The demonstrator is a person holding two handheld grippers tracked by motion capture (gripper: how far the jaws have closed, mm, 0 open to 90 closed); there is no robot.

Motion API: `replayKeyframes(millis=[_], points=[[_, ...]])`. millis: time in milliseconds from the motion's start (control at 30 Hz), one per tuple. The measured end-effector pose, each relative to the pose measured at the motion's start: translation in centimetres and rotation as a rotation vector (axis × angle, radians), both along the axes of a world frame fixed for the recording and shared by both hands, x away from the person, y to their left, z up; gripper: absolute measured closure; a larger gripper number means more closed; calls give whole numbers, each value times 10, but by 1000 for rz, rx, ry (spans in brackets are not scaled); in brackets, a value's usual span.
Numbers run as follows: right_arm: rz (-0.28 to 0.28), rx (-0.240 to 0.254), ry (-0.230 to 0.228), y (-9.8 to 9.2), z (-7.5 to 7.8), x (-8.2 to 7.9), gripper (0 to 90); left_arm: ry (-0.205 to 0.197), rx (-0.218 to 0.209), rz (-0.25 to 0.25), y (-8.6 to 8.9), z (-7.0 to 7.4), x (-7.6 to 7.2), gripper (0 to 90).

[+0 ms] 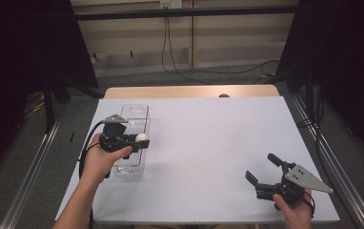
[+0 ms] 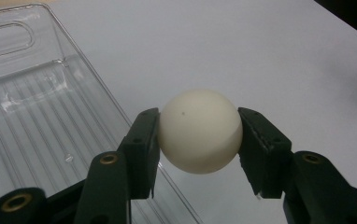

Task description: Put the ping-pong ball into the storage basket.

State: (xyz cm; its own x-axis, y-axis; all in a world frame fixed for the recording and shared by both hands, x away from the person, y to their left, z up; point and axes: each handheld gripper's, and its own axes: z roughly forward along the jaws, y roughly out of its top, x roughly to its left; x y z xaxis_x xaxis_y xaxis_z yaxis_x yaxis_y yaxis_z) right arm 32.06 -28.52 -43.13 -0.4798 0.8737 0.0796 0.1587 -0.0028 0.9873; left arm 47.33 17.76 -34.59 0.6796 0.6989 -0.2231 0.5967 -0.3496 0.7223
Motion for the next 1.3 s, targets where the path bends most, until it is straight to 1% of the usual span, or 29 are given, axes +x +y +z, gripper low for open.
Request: replayKeyframes(millis=[33, 67, 100, 133, 167, 300, 367, 500, 533, 567, 600, 667, 700, 800, 833, 900, 933, 1000, 1033, 1067, 1100, 1133, 1200, 1233, 1267, 1300], points=[[1, 0, 0, 0, 0, 0, 15, -2, 9, -6, 1, 0, 0, 512], [1, 0, 0, 0, 0, 0, 15, 3, 1, 2, 1, 0, 0, 512], [1, -1, 0, 0, 0, 0, 15, 0, -4, -4, 1, 0, 0, 512], [4, -7, -1, 0, 0, 0, 15, -2, -2, 0, 2, 0, 0, 512], [3, -6, -1, 0, 0, 0, 15, 1, -10, 4, 2, 0, 0, 511], [5, -7, -2, 0, 0, 0, 15, 4, -3, 5, 4, 0, 1, 512], [3, -5, 0, 0, 0, 0, 15, -1, -1, 14, 4, 1, 1, 512], [8, -6, -3, 0, 0, 0, 15, 6, 10, -3, 7, 1, 2, 512], [6, -6, -2, 0, 0, 0, 15, 2, 6, 13, 6, 1, 1, 512], [7, -7, -2, 0, 0, 0, 15, 9, 8, -1, 7, 1, 2, 512], [8, -6, -3, 0, 0, 0, 15, 5, 9, -1, 8, 1, 2, 512], [5, -5, 0, 0, 0, 0, 15, -4, 9, 10, 8, 1, 3, 512], [4, -7, -2, 0, 0, 0, 15, 1, 3, 12, 9, 1, 2, 512], [6, -6, -3, 0, 0, 0, 15, -4, 5, 19, 10, 1, 3, 512], [3, -8, -2, 0, 0, 0, 15, 0, -1, 23, 10, 1, 3, 512], [5, -6, -3, 0, 0, 0, 15, -2, 15, 13, 12, 2, 3, 512], [4, -7, -1, 0, 0, 0, 16, -2, 11, 20, 12, 2, 3, 512], [5, -5, -2, 0, 0, 0, 15, 1, 14, 15, 14, 2, 4, 512], [4, -6, 0, 0, 0, 0, 15, 0, 9, 27, 14, 2, 3, 512], [2, -1, 1, 0, 0, 0, 15, 2, 11, 22, 14, 2, 4, 511], [2, 0, 1, 0, 0, 0, 15, -3, 15, 28, 15, 2, 4, 512], [3, -2, 1, 0, 0, 0, 15, -1, 4, 37, 14, 1, 4, 512], [1, 0, 1, 0, 0, 0, 15, -3, 17, 30, 16, 2, 5, 512], [1, 0, 2, 0, 0, 0, 15, -6, 20, 34, 17, 2, 5, 512], [1, -1, 0, 0, 0, 0, 15, -1, 12, 40, 17, 1, 5, 512], [0, -1, 0, 0, 0, 0, 15, -7, 10, 38, 17, 1, 6, 512]])
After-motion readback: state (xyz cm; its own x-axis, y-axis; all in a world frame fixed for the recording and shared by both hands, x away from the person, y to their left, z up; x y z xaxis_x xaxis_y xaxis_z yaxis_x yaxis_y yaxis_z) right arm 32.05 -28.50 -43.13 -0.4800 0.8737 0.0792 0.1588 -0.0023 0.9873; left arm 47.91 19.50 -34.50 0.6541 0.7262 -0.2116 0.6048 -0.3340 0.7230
